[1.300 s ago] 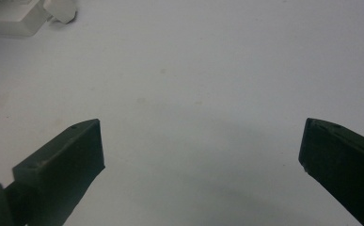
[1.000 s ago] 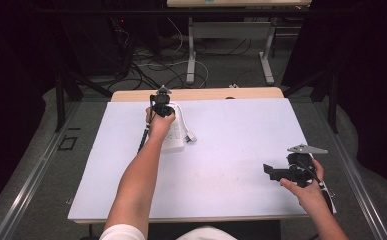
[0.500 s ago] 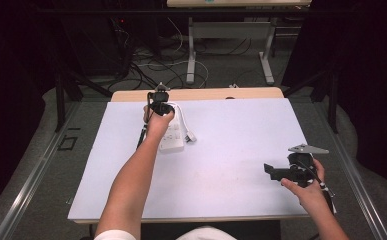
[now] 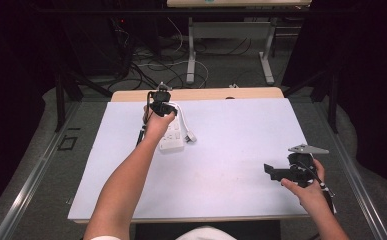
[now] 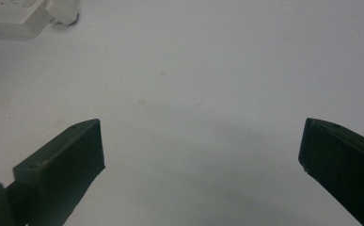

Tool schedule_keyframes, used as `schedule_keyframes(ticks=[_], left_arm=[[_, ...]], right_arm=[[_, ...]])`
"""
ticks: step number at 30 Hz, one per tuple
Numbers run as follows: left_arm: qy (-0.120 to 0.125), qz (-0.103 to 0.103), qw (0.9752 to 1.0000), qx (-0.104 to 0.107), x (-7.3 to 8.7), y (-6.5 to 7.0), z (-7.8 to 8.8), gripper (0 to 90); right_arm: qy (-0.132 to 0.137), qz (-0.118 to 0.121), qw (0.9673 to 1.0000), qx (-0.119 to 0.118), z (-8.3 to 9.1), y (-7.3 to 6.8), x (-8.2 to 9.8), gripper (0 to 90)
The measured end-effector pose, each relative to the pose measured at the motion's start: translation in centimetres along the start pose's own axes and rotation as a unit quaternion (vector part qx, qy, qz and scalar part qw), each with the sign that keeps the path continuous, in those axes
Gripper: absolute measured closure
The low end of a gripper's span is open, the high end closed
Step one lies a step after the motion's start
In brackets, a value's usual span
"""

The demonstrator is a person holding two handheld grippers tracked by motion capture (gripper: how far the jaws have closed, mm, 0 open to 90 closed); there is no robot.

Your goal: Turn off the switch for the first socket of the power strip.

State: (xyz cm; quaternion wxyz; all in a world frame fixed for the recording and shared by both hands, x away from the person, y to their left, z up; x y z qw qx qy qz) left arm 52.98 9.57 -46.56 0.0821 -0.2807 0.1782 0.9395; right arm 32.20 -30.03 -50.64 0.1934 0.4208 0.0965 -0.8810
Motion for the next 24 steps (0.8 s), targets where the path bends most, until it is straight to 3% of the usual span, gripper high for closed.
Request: schedule_keyframes(ticks=[10,19,24], left_arm=[[-0.006,-0.023,0.9995,0.02,0.5,0.8,1.4,86.2],[-0.007,-0.034,0.9984,0.045,1.7,0.9,2.9,74.8],[0.0,-0.042,0.9981,0.046,2.5,1.2,4.2,65.8]], right_arm=[[0.003,-0.002,1.0,0.003,-0.1,0.0,0.0,0.3],[-0.003,-0.009,1.0,-0.002,-0.2,0.3,0.1,0.4],[-0.001,-0.006,1.0,-0.003,-0.2,0.2,0.1,0.4]])
Point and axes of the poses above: each handheld gripper's, and its own axes: z roughly backward along the jaws, x roughly out of its underside, y roughly to its right, the point moved 1 cm from there along -z, roughly forward along the jaws, and after that the axes turned 8 degrees about z, right-handed, at the moved point
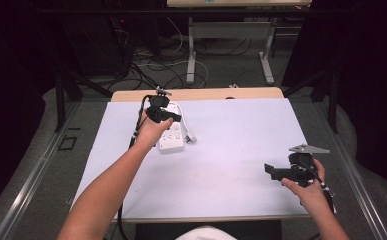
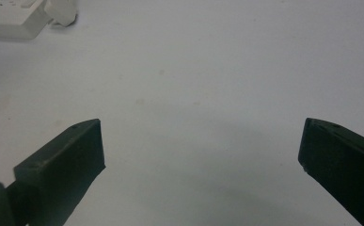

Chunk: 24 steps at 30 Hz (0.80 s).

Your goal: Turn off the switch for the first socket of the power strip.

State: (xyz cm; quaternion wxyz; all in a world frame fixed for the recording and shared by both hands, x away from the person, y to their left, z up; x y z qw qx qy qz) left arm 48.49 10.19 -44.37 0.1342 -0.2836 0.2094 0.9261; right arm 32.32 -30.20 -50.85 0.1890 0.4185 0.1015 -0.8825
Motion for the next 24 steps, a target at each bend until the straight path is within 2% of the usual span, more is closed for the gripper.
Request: schedule_keyframes(ticks=[5,7,10,15,21,24], left_arm=[[0.004,-0.009,0.9999,0.013,0.6,0.4,1.6,58.4],[0.013,-0.009,0.9998,0.015,0.8,0.5,2.0,57.3],[0.013,-0.01,0.9996,0.023,1.3,0.5,2.7,56.0],[0.008,-0.017,0.9994,0.03,2.3,0.0,3.8,52.2],[0.022,-0.021,0.9988,0.038,3.7,-0.7,5.1,46.8],[0.025,-0.02,0.9989,0.033,4.3,-1.0,5.7,45.3]], right_arm=[[0.003,0.0,1.0,0.003,0.1,-0.2,0.0,0.5],[0.002,0.001,1.0,0.0,0.2,-0.2,0.0,0.5],[0.004,0.003,1.0,0.0,0.2,-0.2,0.0,0.5],[0.001,-0.003,1.0,0.002,0.3,-0.2,0.0,0.5],[0.004,-0.002,1.0,-0.001,0.2,-0.2,-0.1,0.5],[0.005,0.001,1.0,0.001,0.2,-0.2,-0.1,0.5]])
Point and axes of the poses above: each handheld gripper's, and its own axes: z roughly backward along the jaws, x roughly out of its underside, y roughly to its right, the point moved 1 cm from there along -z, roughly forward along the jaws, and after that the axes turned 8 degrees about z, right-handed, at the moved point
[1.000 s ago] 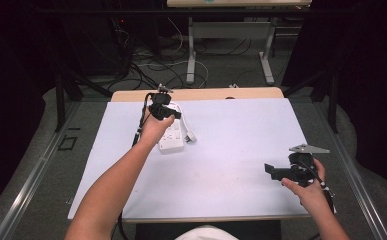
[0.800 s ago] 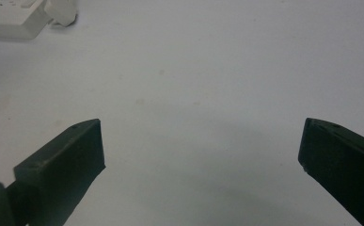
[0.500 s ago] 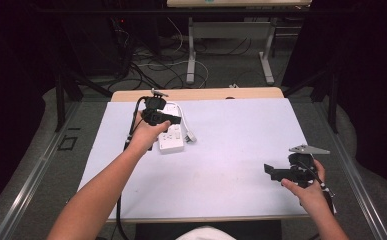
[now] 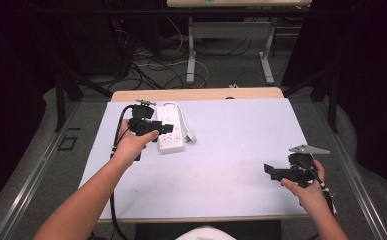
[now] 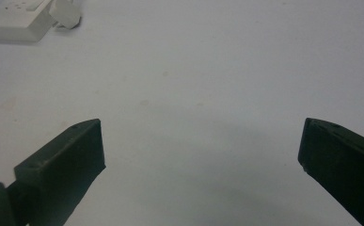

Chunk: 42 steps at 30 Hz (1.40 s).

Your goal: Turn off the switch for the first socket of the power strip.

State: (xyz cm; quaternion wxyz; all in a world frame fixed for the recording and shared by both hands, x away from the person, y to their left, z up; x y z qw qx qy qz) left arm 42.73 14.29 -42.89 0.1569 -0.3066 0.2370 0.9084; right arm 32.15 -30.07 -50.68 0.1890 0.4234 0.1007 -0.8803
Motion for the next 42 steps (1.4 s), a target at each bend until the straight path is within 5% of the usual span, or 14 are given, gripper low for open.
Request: schedule_keyframes(ticks=[13,28,42], left_arm=[[0.011,0.011,0.9997,0.02,2.5,-0.2,2.5,31.0],[0.074,0.004,0.9972,-0.006,5.5,-0.5,5.2,0.3],[0.103,0.035,0.9935,-0.032,8.6,-2.7,6.3,0.1]], right_arm=[[-0.001,-0.001,1.0,-0.003,0.1,-0.1,-0.1,0.5],[0.002,-0.001,1.0,-0.002,0.2,-0.2,-0.2,0.5],[0.003,-0.006,1.0,0.001,0.3,-0.1,-0.2,0.5]])
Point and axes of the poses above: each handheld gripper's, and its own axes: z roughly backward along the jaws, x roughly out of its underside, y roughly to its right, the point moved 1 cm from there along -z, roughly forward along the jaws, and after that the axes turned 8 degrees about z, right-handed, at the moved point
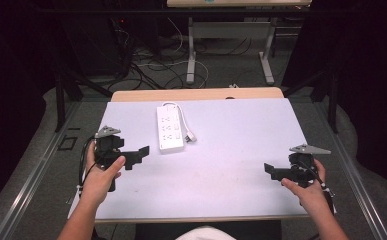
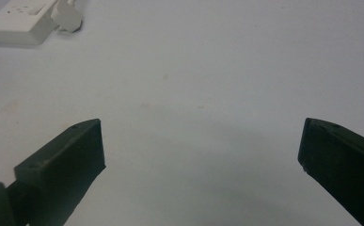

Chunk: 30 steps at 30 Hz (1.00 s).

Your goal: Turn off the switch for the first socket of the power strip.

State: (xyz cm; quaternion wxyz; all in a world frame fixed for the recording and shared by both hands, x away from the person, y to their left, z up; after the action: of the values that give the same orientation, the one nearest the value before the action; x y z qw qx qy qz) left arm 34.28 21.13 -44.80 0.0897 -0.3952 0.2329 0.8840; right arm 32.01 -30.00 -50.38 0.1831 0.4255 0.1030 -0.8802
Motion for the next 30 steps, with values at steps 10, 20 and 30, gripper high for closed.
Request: schedule_keyframes(ticks=[10,20,30], left_arm=[[0.012,0.021,0.9994,-0.024,1.8,-2.5,0.2,0.0],[0.012,0.045,0.9986,-0.024,3.9,-4.6,-0.3,0.1],[0.015,0.059,0.9979,-0.02,5.5,-6.3,-1.3,0.0]], right_arm=[[0.001,-0.001,1.0,0.001,0.0,0.0,0.0,0.6],[0.001,0.001,1.0,0.002,-0.1,0.2,0.1,0.6],[0.001,0.0,1.0,0.004,-0.3,0.3,0.2,0.6]])
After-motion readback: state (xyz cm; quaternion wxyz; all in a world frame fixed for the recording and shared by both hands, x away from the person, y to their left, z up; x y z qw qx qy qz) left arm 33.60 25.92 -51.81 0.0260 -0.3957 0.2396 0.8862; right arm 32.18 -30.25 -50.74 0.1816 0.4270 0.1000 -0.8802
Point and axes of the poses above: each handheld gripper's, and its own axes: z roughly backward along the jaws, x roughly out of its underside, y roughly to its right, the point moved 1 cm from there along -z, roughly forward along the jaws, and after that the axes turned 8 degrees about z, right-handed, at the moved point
